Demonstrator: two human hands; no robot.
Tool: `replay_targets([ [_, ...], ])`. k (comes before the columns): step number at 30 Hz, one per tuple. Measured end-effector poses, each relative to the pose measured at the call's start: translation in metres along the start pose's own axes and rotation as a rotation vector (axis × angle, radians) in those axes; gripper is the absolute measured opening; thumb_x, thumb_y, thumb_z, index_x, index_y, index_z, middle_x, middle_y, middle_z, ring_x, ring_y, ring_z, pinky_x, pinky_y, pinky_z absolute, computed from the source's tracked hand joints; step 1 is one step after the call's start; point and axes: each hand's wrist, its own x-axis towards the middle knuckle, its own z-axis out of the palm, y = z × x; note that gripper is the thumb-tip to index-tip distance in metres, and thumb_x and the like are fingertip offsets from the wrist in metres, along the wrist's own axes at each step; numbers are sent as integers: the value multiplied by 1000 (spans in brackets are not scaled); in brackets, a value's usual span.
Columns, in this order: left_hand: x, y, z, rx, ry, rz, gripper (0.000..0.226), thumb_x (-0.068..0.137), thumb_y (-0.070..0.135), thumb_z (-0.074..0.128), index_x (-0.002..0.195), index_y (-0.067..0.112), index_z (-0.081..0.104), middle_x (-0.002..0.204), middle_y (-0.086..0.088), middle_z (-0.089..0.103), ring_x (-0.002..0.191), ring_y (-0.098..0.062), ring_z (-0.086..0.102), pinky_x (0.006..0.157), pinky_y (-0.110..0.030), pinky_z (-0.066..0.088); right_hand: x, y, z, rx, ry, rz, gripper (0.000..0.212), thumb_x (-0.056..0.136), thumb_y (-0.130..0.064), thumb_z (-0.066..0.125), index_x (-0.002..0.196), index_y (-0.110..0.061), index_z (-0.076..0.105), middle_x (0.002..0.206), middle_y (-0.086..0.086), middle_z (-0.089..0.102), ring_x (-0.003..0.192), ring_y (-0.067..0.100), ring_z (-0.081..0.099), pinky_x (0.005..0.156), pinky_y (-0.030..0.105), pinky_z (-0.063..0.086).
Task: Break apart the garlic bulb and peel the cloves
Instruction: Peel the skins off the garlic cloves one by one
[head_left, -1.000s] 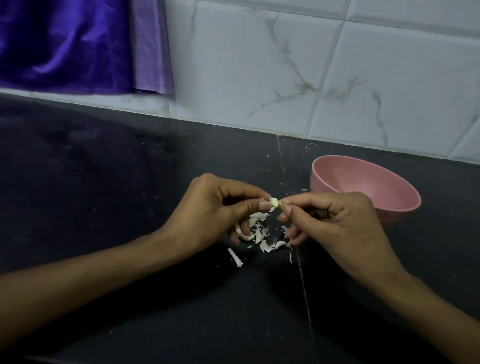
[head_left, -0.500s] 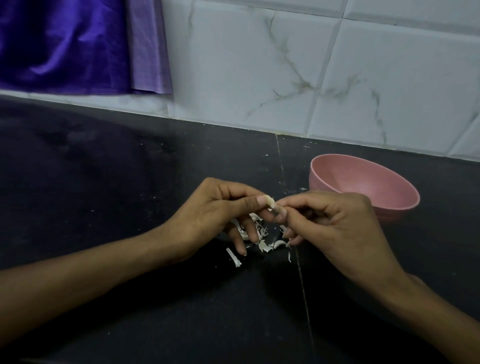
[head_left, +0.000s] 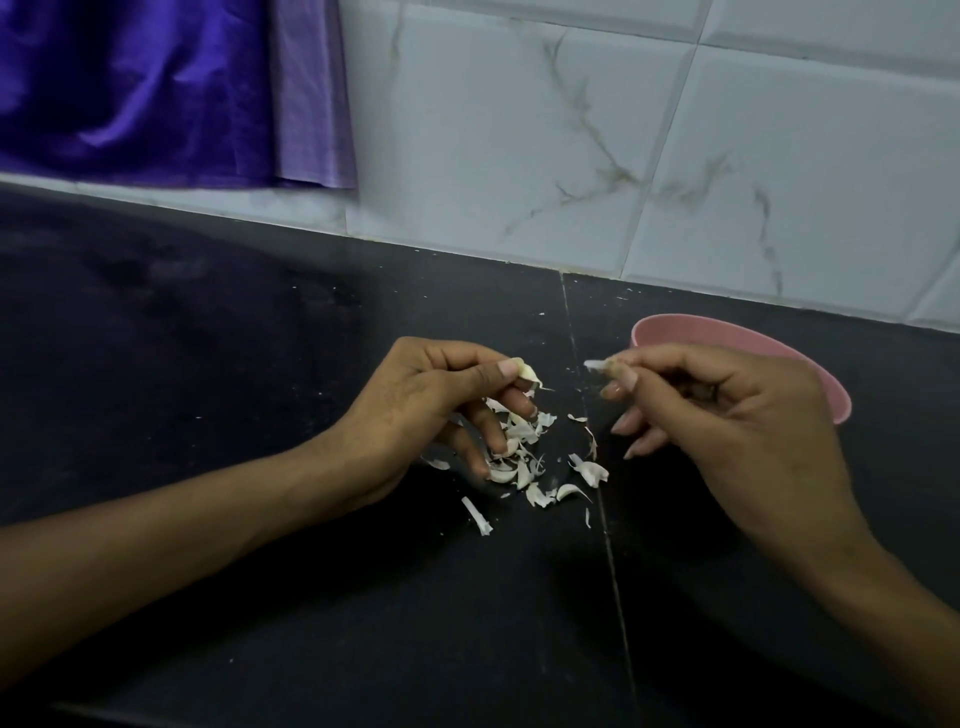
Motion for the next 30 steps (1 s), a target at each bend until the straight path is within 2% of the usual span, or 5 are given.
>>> replay_targets([
  [5, -2, -2, 1, 7, -28, -17, 21, 93, 15, 57, 94, -2, 70, 89, -16, 72, 52, -20, 59, 41, -27, 50, -2, 4, 0, -111, -73, -78, 19, 95, -19, 58, 105, -20, 74, 89, -5, 72, 64, 15, 69, 51, 29, 57],
  [19, -4, -4, 4, 52, -97, -17, 22, 97, 14, 53, 92, -1, 69, 90, -18, 71, 56, -24, 60, 43, -30, 52, -6, 7, 4, -350, -70, -160, 16, 76, -33, 80, 75, -20, 70, 65, -13, 64, 51, 15, 60, 47, 32, 49],
  [22, -4, -4, 5, 55, -110, -26, 24, 97, 16, 53, 90, -2, 68, 90, -21, 70, 54, -22, 60, 43, -30, 52, -4, 12, 5, -349, -99, -144, 12, 81, -28, 79, 86, -22, 70, 77, -14, 65, 54, 16, 61, 50, 36, 52],
  [26, -5, -4, 5, 57, -121, -28, 23, 97, 17, 54, 87, 3, 70, 90, -24, 68, 54, -22, 59, 43, -29, 52, -4, 19, 5, -325, -148, -108, 24, 90, -13, 63, 110, -23, 72, 92, -15, 68, 65, 14, 67, 54, 30, 55],
  [30, -6, -3, 6, 78, -123, -21, 22, 97, 16, 54, 91, 0, 68, 92, -25, 67, 55, -24, 58, 44, -30, 53, -7, 14, 6, -283, -152, -92, 26, 91, -14, 52, 92, -26, 75, 82, -12, 67, 65, 15, 67, 53, 33, 54],
])
